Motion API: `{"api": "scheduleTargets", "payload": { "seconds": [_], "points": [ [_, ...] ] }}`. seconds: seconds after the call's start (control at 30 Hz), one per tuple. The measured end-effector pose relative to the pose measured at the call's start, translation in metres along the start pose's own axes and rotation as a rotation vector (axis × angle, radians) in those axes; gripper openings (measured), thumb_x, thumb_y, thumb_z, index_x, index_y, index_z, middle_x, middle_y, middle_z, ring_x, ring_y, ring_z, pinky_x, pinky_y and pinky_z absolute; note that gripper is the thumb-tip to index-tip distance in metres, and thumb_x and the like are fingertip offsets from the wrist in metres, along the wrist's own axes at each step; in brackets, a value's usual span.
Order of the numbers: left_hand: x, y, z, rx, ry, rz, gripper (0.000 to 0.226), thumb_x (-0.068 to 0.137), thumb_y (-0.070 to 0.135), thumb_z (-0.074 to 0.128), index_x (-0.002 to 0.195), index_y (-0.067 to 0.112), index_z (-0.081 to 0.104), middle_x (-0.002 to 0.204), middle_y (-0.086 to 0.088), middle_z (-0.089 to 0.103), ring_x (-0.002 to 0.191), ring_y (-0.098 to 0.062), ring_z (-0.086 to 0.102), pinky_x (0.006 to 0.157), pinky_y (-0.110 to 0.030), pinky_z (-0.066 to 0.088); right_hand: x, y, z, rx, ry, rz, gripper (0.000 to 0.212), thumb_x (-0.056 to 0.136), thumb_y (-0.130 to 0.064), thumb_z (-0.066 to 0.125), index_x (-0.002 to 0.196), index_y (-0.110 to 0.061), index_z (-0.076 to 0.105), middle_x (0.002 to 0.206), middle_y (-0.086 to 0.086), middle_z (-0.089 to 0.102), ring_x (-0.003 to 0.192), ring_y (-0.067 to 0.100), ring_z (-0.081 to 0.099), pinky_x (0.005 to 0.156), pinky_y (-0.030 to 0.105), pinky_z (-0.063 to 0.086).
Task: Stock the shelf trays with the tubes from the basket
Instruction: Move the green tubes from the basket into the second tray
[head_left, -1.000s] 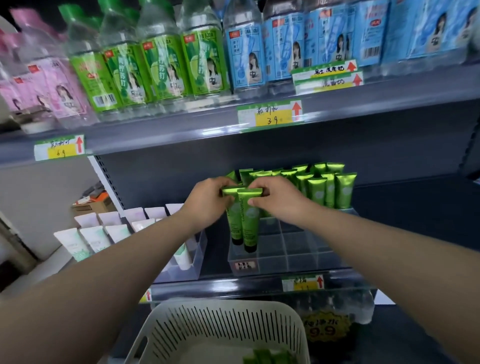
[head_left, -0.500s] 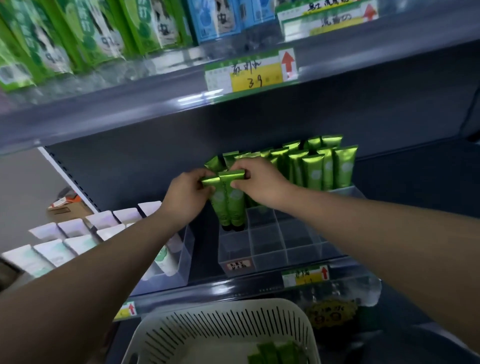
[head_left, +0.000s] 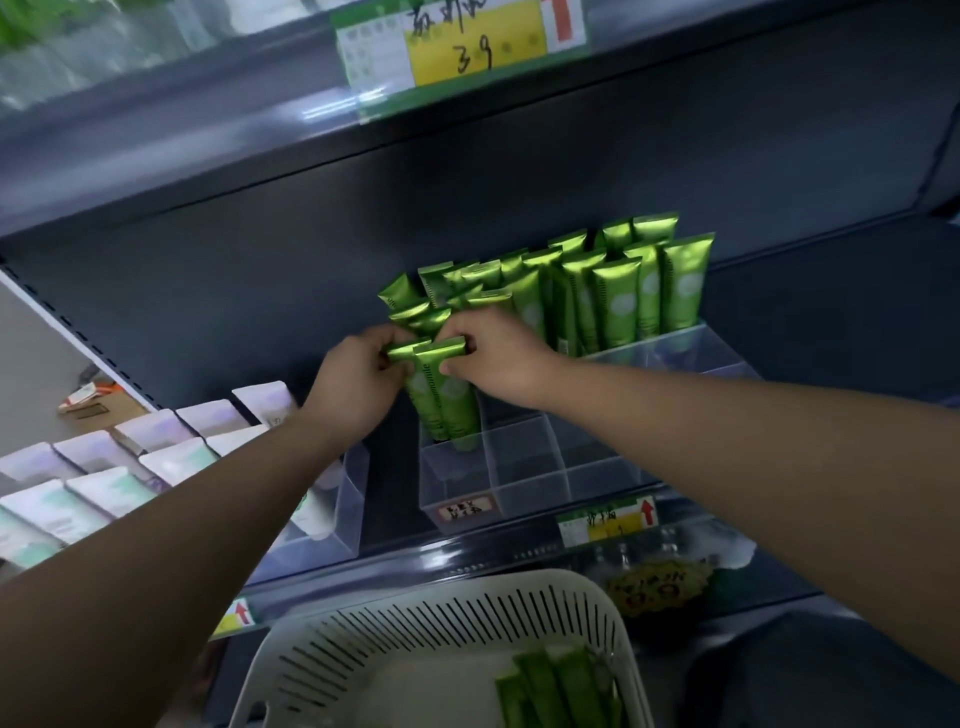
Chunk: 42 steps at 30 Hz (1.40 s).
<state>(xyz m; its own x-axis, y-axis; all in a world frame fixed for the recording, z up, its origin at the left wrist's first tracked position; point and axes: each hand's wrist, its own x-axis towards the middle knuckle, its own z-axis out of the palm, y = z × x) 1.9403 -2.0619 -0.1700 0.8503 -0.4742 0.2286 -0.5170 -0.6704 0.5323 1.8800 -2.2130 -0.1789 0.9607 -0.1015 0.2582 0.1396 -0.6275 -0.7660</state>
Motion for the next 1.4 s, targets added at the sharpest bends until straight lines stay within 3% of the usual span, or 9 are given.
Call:
{"api": "scheduleTargets", "payload": {
  "seconds": [0.23,0.3,0.37,0.47,0.6,0.77,0.87,1.0,1.4],
  "points": [
    [-0.002,-0.005,0.007,0.028,0.014,0.011,0.027,0.090,0.005,0.057,0.115,0.014,0.060,0.089,-0.004,0.060,0.077,-0.015,0.053,0.066,-0.018,0.034,-0.002,-0.002,0.004,-0.011,0.030,0.029,0.023,0.086,-0.010,0.065,0.109,-0.010,0.063,0.071,-0.017,0.039,0.063,0.000,0.039,0.052,0.010,0.028],
    [-0.003,-0.006,0.007,0.057,0.017,0.016,0.031,0.089,0.005,0.056,0.119,0.016,0.059,0.100,-0.007,0.059,0.082,-0.015,0.055,0.069,-0.015,0.033,-0.003,-0.003,0.006,-0.035,0.041,0.020,0.025,0.087,-0.009,0.063,0.112,-0.011,0.061,0.080,-0.013,0.049,0.073,0.006,0.045,0.058,0.015,0.034],
    [-0.005,-0.005,0.005,0.071,0.030,0.033,0.035,0.088,0.004,0.056,0.121,0.015,0.058,0.111,-0.010,0.058,0.090,-0.019,0.060,0.076,-0.017,0.037,-0.005,-0.006,0.007,-0.065,0.044,0.014,0.029,0.087,-0.009,0.063,0.115,-0.013,0.059,0.105,-0.003,0.058,0.091,0.008,0.048,0.076,0.019,0.040],
    [-0.011,0.001,0.000,0.094,0.058,0.061,0.039,0.086,0.002,0.056,0.124,0.011,0.055,0.120,-0.013,0.052,0.103,-0.026,0.059,0.088,-0.019,0.039,-0.009,-0.012,0.008,-0.131,0.063,-0.002,0.037,0.087,-0.009,0.063,0.122,-0.015,0.054,0.126,0.003,0.050,0.111,0.015,0.051,0.094,0.026,0.042],
    [-0.023,0.008,-0.009,0.174,0.069,0.091,0.043,0.088,0.006,0.055,0.130,0.013,0.051,0.124,-0.011,0.050,0.109,-0.024,0.054,0.079,-0.010,0.030,-0.014,-0.024,0.005,-0.239,0.042,-0.033,0.044,0.088,-0.013,0.061,0.130,-0.016,0.047,0.135,0.003,0.041,0.122,0.020,0.045,0.099,0.027,0.037],
    [-0.040,0.014,-0.023,0.272,0.053,0.131,0.046,0.089,0.010,0.052,0.134,0.013,0.047,0.130,-0.009,0.050,0.119,-0.024,0.049,0.097,-0.027,0.038,-0.024,-0.036,0.002,-0.430,-0.036,-0.052,0.059,0.091,-0.023,0.057,0.144,-0.017,0.032,0.152,0.004,0.023,0.139,0.024,0.026,0.114,0.036,0.027],
    [-0.052,0.016,-0.031,0.398,0.043,0.161,0.050,0.086,0.013,0.051,0.136,0.015,0.043,0.132,-0.009,0.049,0.121,-0.027,0.047,0.103,-0.037,0.038,-0.034,-0.045,0.000,-0.536,-0.100,-0.025,0.071,0.090,-0.031,0.055,0.149,-0.024,0.017,0.158,0.001,0.005,0.145,0.025,0.007,0.117,0.045,0.019],
    [-0.066,0.019,-0.036,0.555,0.008,0.151,0.060,0.088,0.018,0.046,0.146,0.019,0.027,0.148,-0.004,0.034,0.140,-0.024,0.026,0.116,-0.040,0.019,-0.047,-0.054,0.000,-0.626,-0.131,-0.031,0.075,0.090,-0.037,0.052,0.151,-0.027,0.008,0.159,0.000,-0.006,0.146,0.023,-0.005,0.117,0.045,0.008],
    [-0.139,0.034,-0.053,0.673,0.062,0.100,0.073,0.089,0.043,0.045,0.149,0.021,0.010,0.158,-0.003,0.005,0.147,-0.023,-0.003,0.119,-0.045,0.002,-0.099,-0.084,0.006,-0.729,-0.170,-0.045,0.085,0.087,-0.050,0.050,0.150,-0.033,-0.004,0.157,-0.004,-0.018,0.145,0.024,-0.016,0.118,0.052,0.000]
  ]
}}
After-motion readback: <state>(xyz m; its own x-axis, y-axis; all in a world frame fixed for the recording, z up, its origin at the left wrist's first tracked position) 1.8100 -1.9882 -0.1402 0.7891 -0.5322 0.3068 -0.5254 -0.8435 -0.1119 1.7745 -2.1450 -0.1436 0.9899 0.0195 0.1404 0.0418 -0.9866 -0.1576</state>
